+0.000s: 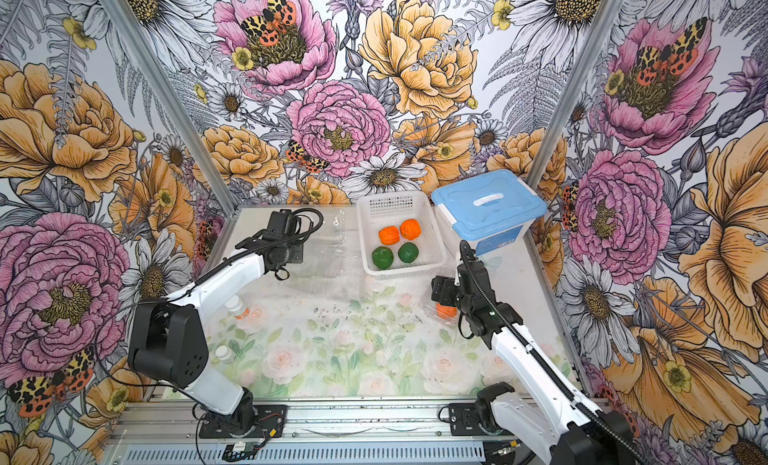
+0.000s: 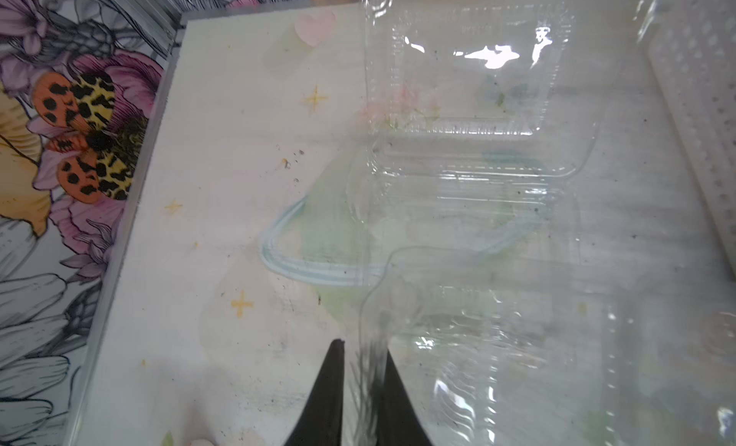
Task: Take oranges out of containers
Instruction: Move the packing box to the center of the board.
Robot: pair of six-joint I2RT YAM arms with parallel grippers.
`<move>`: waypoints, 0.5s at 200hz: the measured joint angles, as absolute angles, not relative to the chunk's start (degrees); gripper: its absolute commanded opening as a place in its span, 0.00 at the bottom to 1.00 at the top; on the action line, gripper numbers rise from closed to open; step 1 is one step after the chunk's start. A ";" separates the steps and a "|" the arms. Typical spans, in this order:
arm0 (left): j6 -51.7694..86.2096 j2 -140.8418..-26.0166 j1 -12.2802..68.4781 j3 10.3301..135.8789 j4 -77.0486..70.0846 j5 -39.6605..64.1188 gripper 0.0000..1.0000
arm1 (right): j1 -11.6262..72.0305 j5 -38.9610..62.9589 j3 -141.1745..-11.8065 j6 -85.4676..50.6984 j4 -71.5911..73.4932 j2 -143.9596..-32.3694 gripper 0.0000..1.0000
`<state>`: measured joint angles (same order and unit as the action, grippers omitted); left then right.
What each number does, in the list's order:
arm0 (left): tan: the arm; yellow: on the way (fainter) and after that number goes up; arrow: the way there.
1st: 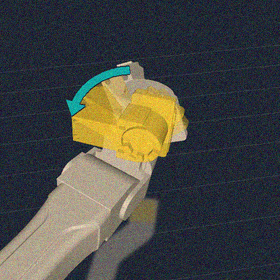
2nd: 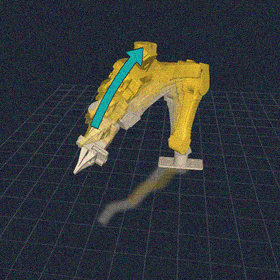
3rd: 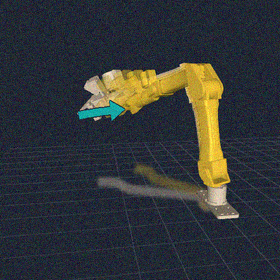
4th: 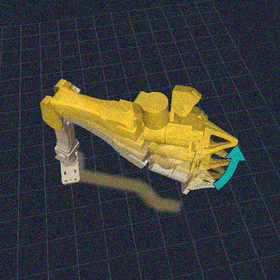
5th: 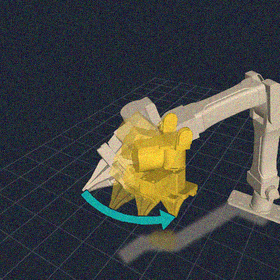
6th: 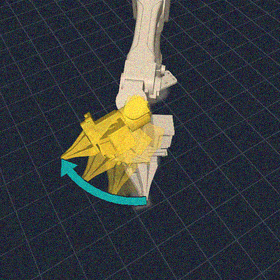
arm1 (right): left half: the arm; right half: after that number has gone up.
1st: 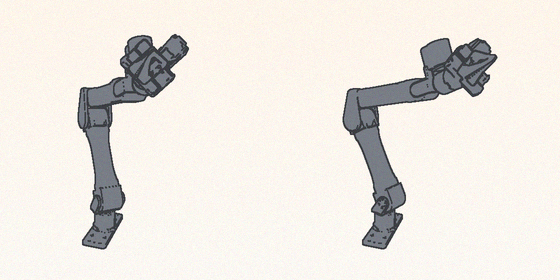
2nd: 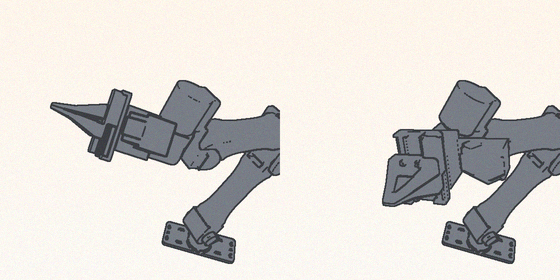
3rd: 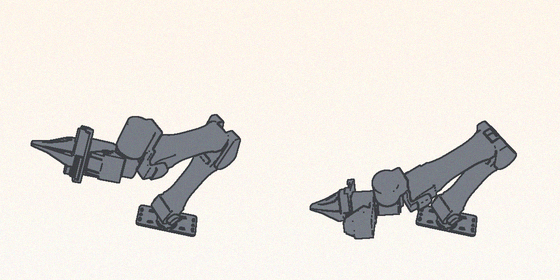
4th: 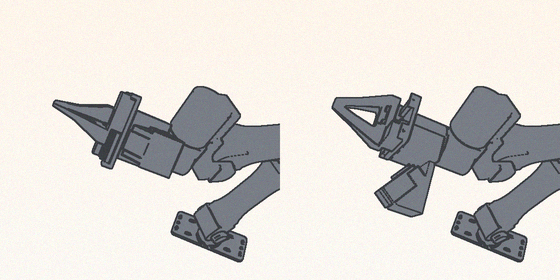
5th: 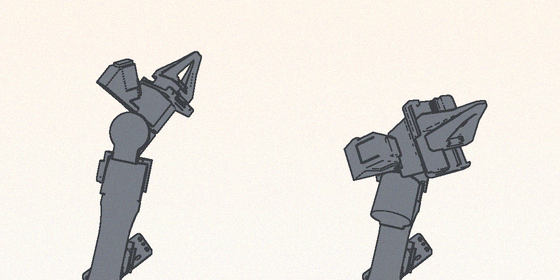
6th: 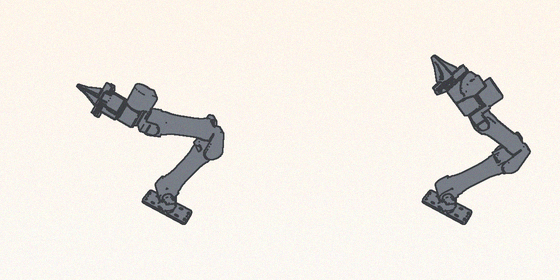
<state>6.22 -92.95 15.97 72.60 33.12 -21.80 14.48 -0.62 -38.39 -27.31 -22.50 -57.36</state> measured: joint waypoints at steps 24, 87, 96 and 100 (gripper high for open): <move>5.87 -93.45 15.90 73.89 32.88 -21.96 0.69 | 8.67 -0.32 -38.41 -27.31 -22.81 -60.66 0.85; 5.52 -84.73 23.57 67.33 28.67 -28.58 0.99 | -1.04 1.15 -39.83 -26.15 -23.35 -62.96 0.92; 5.54 -81.34 26.24 64.71 26.92 -29.61 0.99 | -1.65 1.34 -40.60 -25.47 -23.33 -64.01 0.92; 5.52 -79.68 27.57 63.55 26.11 -29.95 0.99 | -1.93 1.37 -40.88 -25.36 -23.31 -64.58 0.92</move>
